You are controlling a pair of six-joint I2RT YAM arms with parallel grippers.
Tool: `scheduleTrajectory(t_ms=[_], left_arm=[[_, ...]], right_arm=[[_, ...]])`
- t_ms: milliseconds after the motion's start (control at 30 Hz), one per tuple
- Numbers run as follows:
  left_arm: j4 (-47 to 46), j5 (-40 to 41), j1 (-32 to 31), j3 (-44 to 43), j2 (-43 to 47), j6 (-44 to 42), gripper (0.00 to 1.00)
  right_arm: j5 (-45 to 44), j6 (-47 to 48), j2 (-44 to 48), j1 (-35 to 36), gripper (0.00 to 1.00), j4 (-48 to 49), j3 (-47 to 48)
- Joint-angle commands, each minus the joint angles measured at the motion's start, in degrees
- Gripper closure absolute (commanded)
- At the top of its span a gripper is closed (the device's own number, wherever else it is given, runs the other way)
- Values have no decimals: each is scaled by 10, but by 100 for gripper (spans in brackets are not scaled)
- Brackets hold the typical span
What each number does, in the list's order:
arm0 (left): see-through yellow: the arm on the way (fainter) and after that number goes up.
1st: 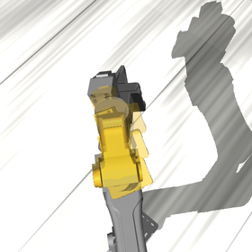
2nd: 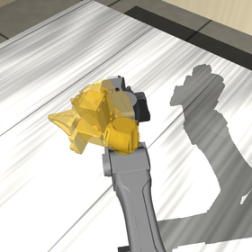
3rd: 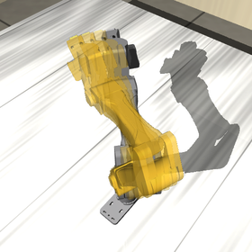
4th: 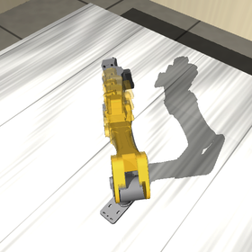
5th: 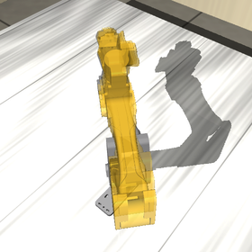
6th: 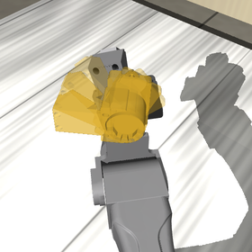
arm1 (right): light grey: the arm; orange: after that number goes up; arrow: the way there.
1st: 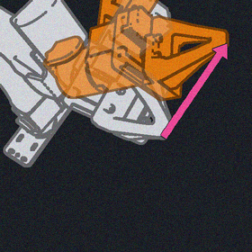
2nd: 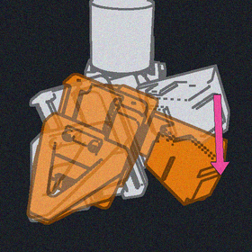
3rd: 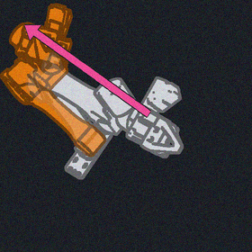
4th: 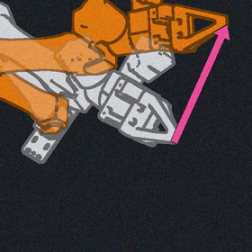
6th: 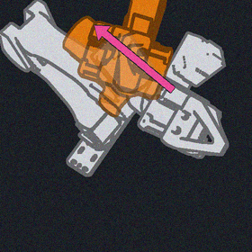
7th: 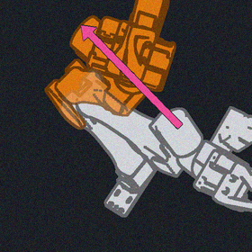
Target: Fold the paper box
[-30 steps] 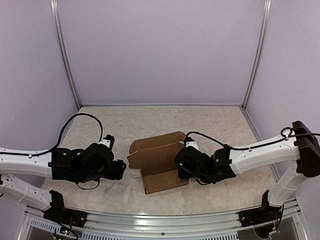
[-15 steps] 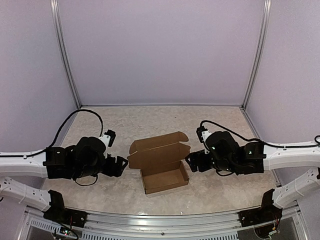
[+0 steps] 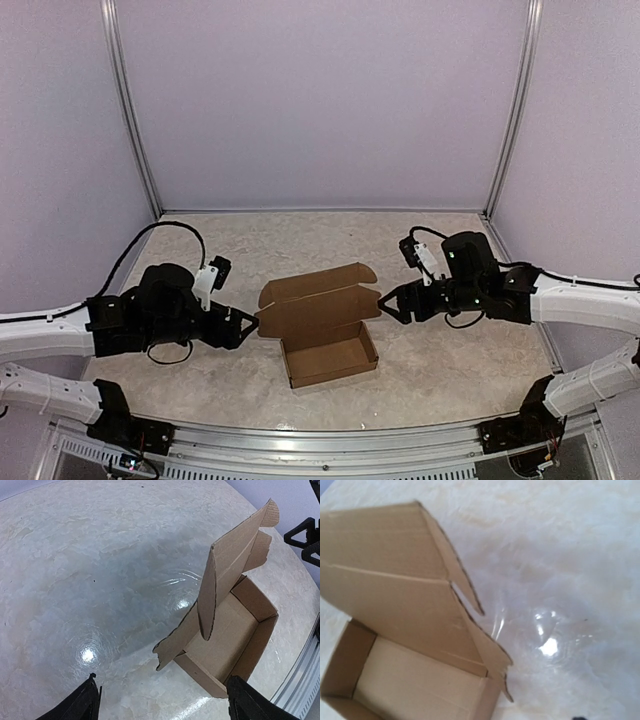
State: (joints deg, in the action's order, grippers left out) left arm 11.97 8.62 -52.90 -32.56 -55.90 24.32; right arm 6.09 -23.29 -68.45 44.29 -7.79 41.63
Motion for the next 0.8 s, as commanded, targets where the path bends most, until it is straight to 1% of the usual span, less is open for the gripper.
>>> scheduleTrajectory(t_ms=[0,167,300,433,700,767], left_arm=[[-37,-53,20,13,-18,-12,15],[-44,-55,32,11,-44,-7,16],[-40,-51,33,5,-54,-2,16],[-32,-44,34,1,-59,2,16],[-22,-28,38,-1,-53,10,16],[-20,-27,39,-1,-51,9,16]], right_arm=[[112,35,-38,-31,27,28,13],[150,57,-88,-58,35,51,27],[184,74,-112,-77,39,71,36],[199,94,-134,-85,41,72,53],[250,118,-174,-88,55,75,83],[259,121,-181,-88,61,76,85]])
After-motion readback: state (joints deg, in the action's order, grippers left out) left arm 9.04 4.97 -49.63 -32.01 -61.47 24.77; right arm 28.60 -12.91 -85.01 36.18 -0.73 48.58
